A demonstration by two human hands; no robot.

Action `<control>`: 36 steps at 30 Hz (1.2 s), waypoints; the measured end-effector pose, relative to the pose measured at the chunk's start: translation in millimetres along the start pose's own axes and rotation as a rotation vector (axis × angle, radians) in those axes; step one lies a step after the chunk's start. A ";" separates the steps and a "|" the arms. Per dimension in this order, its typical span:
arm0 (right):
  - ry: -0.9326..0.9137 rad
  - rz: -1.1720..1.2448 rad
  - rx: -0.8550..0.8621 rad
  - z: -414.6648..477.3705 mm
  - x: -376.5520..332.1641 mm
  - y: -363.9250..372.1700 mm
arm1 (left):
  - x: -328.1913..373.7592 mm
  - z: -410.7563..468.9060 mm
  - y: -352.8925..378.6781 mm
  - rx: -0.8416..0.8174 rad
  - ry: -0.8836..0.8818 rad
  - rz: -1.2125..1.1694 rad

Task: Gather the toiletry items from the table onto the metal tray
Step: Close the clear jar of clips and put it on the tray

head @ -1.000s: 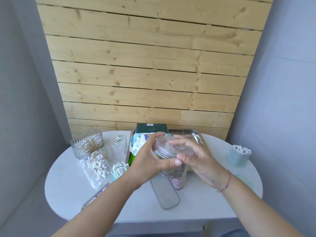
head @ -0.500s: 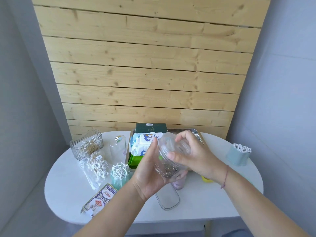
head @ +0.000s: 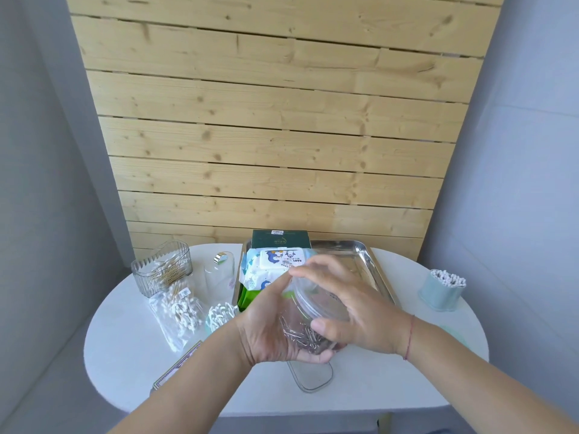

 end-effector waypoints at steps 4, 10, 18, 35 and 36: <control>0.073 0.011 0.205 0.6 11.0 1.1 | 12.6 3.9 -2.9 0.163 0.273 -0.079; 0.210 0.042 0.353 6.7 16.4 -0.8 | 14.6 9.5 1.7 0.205 0.618 -0.079; 0.547 0.047 0.561 1.2 99.5 -64.1 | 67.8 8.7 3.0 0.570 0.585 0.290; 0.870 0.197 0.370 11.7 268.2 -39.1 | 150.7 117.5 -3.0 0.709 0.190 0.347; 0.908 0.317 0.465 5.0 274.6 -43.9 | 152.4 121.1 -5.0 0.729 0.201 0.383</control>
Point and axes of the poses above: each hand's wrist, its own z-axis towards the middle knuckle, its own y-axis out of the palm, x = y × z, the point moved 7 cm from there along z, towards the middle knuckle, and after that the axes turned 14 degrees about -y, right-handed, at the moved point
